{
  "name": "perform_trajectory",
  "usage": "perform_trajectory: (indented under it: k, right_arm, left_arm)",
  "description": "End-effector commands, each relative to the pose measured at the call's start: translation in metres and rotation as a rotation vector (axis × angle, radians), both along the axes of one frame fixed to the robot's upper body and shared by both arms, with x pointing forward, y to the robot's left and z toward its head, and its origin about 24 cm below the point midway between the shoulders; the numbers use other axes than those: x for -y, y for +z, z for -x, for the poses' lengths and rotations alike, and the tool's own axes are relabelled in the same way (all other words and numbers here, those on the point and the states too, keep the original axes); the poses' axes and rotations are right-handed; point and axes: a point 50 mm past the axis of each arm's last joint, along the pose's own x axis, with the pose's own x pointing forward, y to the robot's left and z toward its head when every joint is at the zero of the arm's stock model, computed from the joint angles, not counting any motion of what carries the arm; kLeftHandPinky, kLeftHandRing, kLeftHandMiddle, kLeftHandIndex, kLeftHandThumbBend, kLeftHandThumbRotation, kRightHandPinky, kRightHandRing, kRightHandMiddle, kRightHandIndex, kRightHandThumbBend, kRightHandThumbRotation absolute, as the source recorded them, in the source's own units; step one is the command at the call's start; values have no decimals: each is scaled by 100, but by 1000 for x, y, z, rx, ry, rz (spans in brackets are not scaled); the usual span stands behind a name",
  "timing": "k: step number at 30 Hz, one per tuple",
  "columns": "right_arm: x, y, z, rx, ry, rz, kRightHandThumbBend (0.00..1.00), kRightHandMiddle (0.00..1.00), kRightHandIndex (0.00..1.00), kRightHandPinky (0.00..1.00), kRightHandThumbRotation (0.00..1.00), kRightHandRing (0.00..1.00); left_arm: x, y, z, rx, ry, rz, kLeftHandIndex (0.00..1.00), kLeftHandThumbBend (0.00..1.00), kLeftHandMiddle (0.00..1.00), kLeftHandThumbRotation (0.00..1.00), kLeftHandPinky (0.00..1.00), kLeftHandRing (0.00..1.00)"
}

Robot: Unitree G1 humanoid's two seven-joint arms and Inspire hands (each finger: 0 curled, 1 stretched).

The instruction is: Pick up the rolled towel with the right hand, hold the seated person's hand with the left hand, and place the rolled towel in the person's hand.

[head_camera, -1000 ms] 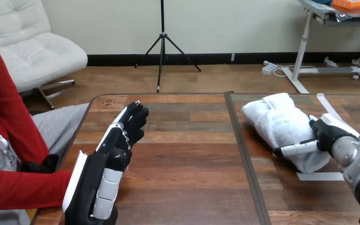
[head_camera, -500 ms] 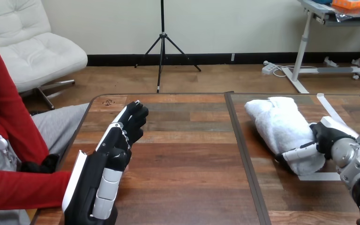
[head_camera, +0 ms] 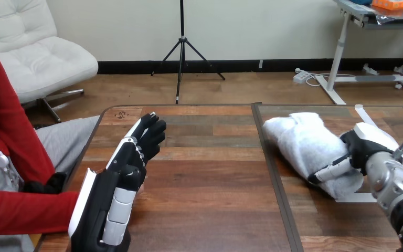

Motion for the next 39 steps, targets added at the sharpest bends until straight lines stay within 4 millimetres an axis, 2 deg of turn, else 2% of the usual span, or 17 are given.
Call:
perform_trajectory:
  k: [1,5,10,28,39]
  right_arm:
    - [-15,-11,2,11,40,-9,80,52,51,38,2,46]
    - [-16,-11,2,32,39,-12,74,48,48,35,1,43]
    - [-17,-11,3,46,37,-19,71,46,47,33,0,40]
    - [-15,-10,5,136,39,-81,71,48,47,37,0,44]
    - [-15,-6,5,204,51,-125,69,47,49,36,0,42]
  left_arm:
    - [-2,20,-7,113,15,22,90,80,88,100,91,89]
    - [-3,21,-7,110,18,20,90,80,88,100,91,89]
    - [-4,22,-7,108,22,16,90,79,88,100,91,90]
    - [-5,22,-6,105,36,7,89,78,88,100,91,90]
    - [-5,22,-6,102,31,7,89,80,88,100,90,90]
